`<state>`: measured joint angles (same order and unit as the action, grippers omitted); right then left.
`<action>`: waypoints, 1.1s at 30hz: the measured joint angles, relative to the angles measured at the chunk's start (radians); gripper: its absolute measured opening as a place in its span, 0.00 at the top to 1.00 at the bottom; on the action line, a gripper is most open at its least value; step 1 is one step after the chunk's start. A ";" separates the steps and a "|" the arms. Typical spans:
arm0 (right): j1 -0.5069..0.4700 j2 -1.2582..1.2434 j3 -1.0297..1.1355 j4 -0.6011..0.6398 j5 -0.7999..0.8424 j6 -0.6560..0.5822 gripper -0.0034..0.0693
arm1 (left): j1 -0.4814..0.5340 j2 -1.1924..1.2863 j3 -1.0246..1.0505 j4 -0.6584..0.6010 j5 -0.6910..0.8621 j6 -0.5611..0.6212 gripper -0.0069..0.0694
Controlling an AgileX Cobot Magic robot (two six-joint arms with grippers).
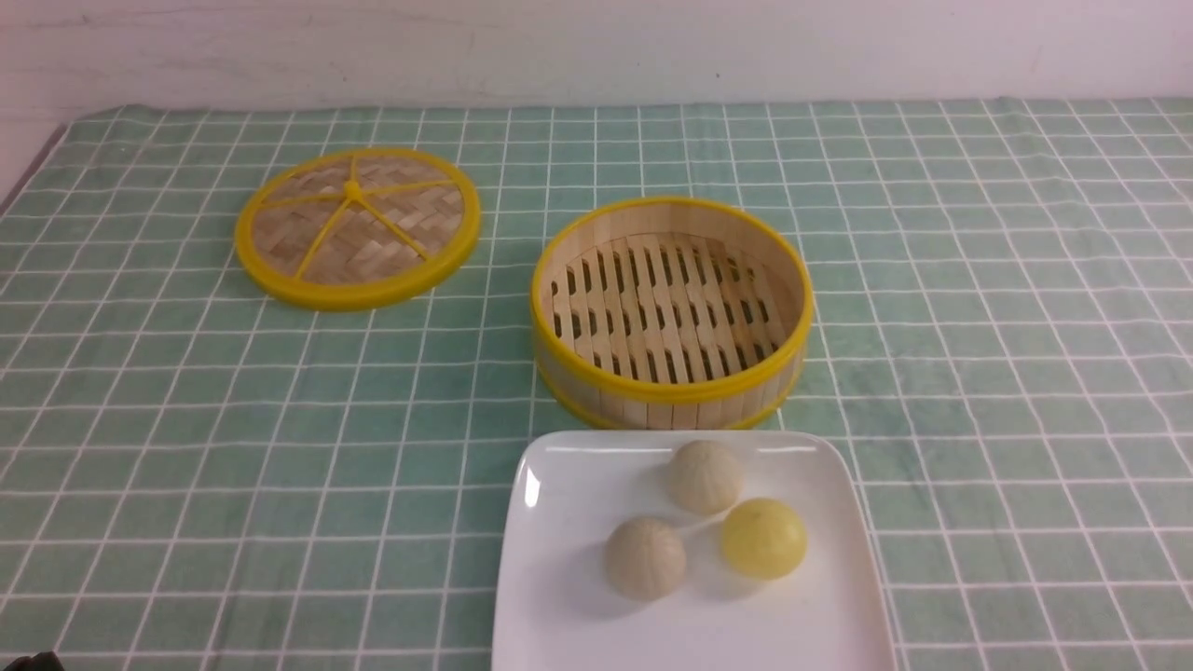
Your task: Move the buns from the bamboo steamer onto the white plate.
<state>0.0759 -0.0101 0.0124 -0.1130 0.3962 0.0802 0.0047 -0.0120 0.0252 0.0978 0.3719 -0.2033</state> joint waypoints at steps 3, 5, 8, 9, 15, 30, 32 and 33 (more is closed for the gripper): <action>0.000 0.000 0.000 0.000 0.000 0.000 0.72 | 0.000 0.000 0.000 0.000 0.000 0.000 0.79; 0.000 0.000 0.000 0.000 0.000 0.000 0.72 | 0.000 0.000 0.000 0.000 0.000 0.000 0.79; 0.000 0.000 0.000 0.000 0.000 0.000 0.71 | 0.000 0.000 0.000 0.001 0.000 0.000 0.79; 0.000 0.000 0.000 0.000 0.000 0.000 0.71 | 0.000 0.000 0.000 0.001 0.000 0.000 0.79; 0.000 0.000 0.000 0.000 0.000 0.000 0.70 | 0.000 0.000 -0.001 0.001 0.001 0.000 0.78; 0.000 0.000 0.000 0.000 0.000 0.000 0.67 | 0.000 0.000 -0.001 0.002 0.002 0.000 0.76; 0.000 0.000 0.000 0.000 0.000 0.000 0.66 | 0.000 0.000 -0.001 0.002 0.002 0.000 0.76; 0.000 0.000 0.000 0.000 0.000 0.000 0.66 | 0.000 0.000 -0.001 0.002 0.002 0.000 0.75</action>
<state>0.0759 -0.0101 0.0124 -0.1130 0.3961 0.0802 0.0047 -0.0120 0.0245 0.0997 0.3739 -0.2033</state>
